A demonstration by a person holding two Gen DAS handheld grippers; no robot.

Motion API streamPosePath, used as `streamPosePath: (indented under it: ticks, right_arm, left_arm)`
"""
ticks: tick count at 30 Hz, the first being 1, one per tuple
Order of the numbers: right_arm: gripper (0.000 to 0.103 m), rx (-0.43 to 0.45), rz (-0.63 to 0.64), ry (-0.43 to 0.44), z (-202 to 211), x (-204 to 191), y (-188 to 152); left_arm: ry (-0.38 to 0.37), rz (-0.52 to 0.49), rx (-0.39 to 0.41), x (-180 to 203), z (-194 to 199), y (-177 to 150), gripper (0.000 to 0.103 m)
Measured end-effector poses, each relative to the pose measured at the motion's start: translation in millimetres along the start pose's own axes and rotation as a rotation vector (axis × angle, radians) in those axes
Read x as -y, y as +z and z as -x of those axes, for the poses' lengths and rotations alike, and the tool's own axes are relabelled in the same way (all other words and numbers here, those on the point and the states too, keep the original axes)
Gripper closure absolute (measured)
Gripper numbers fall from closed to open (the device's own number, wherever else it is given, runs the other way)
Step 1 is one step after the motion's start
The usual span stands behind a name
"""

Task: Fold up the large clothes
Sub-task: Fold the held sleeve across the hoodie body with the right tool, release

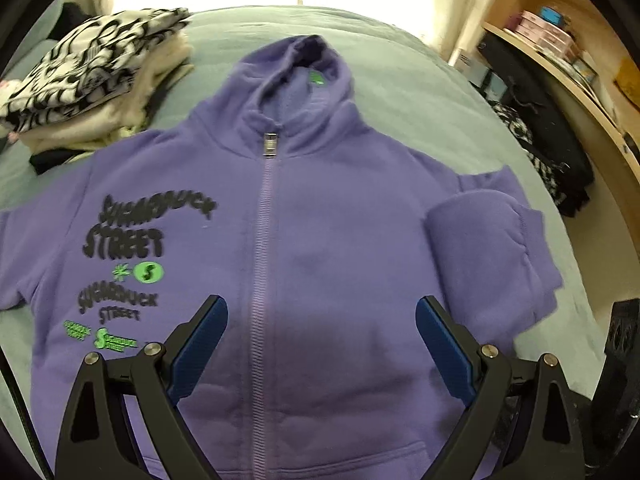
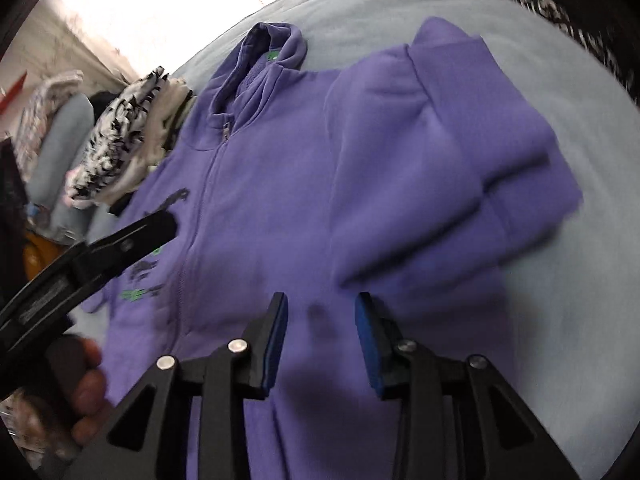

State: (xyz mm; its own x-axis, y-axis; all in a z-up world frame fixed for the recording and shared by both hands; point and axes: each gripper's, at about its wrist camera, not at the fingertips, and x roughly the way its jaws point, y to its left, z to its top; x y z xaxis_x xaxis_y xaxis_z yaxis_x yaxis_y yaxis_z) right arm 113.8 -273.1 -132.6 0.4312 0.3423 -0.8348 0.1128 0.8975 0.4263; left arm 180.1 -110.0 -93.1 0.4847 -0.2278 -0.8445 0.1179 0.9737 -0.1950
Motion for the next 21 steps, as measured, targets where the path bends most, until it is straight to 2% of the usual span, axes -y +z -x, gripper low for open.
streamPosePath:
  ticks: [4,10,15,19,21]
  right_arm:
    - [0.068,0.024,-0.076,-0.007,24.3,19.3,-18.5]
    - [0.068,0.126,-0.15,-0.161,65.0,49.8,-28.2]
    - [0.068,0.179,-0.162,-0.242,84.0,68.3,-24.8]
    - [0.068,0.202,-0.185,-0.238,88.4,79.0,-24.5]
    - [0.068,0.208,-0.189,-0.247,88.1,81.1,-26.1]
  left_arm:
    - [-0.04,-0.103,0.008,31.0,2.3,-3.5,0.009]
    - [-0.066,-0.286,-0.006,97.2,-10.5,-10.4,0.009]
    - [-0.038,-0.401,0.019,149.2,-17.9,-11.1,0.009]
    - [-0.065,-0.454,0.055,176.2,-15.0,-2.5,0.009]
    - [-0.059,-0.523,0.047,191.9,-21.4,-4.0,0.009]
